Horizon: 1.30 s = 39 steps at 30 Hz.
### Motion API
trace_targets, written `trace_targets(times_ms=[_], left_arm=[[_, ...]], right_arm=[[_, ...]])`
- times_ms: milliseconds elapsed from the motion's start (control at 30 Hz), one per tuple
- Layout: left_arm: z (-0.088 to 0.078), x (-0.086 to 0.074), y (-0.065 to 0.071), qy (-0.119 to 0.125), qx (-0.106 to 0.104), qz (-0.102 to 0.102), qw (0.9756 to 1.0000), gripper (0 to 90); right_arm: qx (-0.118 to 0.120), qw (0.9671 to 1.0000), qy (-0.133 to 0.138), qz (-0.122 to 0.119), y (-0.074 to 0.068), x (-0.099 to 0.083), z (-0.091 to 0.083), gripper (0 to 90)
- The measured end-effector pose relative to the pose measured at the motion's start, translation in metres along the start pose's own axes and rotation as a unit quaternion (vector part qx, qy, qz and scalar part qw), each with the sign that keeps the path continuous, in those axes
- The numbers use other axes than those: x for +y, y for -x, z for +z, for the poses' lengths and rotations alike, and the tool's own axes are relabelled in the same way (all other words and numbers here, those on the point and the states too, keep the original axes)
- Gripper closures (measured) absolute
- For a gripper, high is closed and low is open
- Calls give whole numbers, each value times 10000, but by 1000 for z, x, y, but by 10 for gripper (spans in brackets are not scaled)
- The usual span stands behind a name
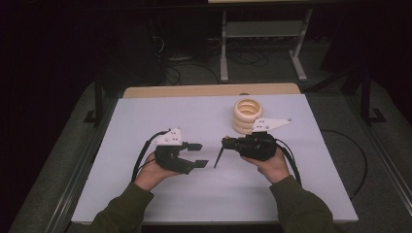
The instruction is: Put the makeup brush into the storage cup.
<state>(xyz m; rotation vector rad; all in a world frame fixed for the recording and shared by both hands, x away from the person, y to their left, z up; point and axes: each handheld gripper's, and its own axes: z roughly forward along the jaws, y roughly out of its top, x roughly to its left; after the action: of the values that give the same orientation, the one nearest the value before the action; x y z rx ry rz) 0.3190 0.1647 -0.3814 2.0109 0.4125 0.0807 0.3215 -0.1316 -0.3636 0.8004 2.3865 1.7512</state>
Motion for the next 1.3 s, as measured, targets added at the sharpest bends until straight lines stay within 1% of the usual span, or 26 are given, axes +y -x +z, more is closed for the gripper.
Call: trace_targets(times_ms=[167,233,400,467,567,600,667,700,733,767,833,933,1033,1067,1100,1167,1300], left_arm=[[-9,-10,0,-24,154,-67,9999,297],[-12,-14,1,-117,228,-92,9996,268],[-19,-23,4,-170,302,-115,9993,213],[-23,-26,4,-197,375,-160,9990,189],[-29,-30,4,-161,429,-182,9988,172],[-31,-31,4,-137,440,-235,9987,162],[-34,-33,3,-161,476,-227,9985,141],[-36,-34,3,-145,491,-279,9983,136],[-37,-35,3,-190,527,-268,9981,127],[-39,-37,2,-176,560,-298,9978,108],[-42,-39,1,-193,601,-305,9975,91],[-46,-42,1,-155,650,-383,9970,77],[-49,-47,2,-215,670,-403,9967,31],[-51,-48,2,-205,696,-377,9967,31],[-52,-50,3,-200,709,-395,9965,30],[-53,-53,3,-259,726,-395,9962,24],[-54,-58,5,-263,741,-431,9960,24]], right_arm=[[-58,10000,-30,-31,2,1,-3,833],[-99,9999,-50,-40,2,1,-4,833],[-143,9999,-81,-37,3,2,-4,833],[-149,9998,-97,-51,3,2,-4,833],[-180,9997,-129,-91,2,4,-4,833],[-189,9997,-149,-93,2,5,-4,833],[-189,9997,-134,-123,2,7,-5,833],[-180,9997,-132,-100,2,9,-5,833],[-186,9997,-133,-133,2,10,-5,833],[-196,9996,-145,-154,2,11,-5,833],[-205,9996,-148,-141,3,12,-4,833],[-232,9996,-145,-99,6,14,-4,833],[-240,9995,-167,-95,8,15,-4,833],[-246,9995,-189,-114,8,15,-4,833],[-262,9994,-193,-141,9,15,-3,832],[-275,9993,-237,-120,9,15,-3,833],[-319,9991,-244,-131,12,16,-5,833]])
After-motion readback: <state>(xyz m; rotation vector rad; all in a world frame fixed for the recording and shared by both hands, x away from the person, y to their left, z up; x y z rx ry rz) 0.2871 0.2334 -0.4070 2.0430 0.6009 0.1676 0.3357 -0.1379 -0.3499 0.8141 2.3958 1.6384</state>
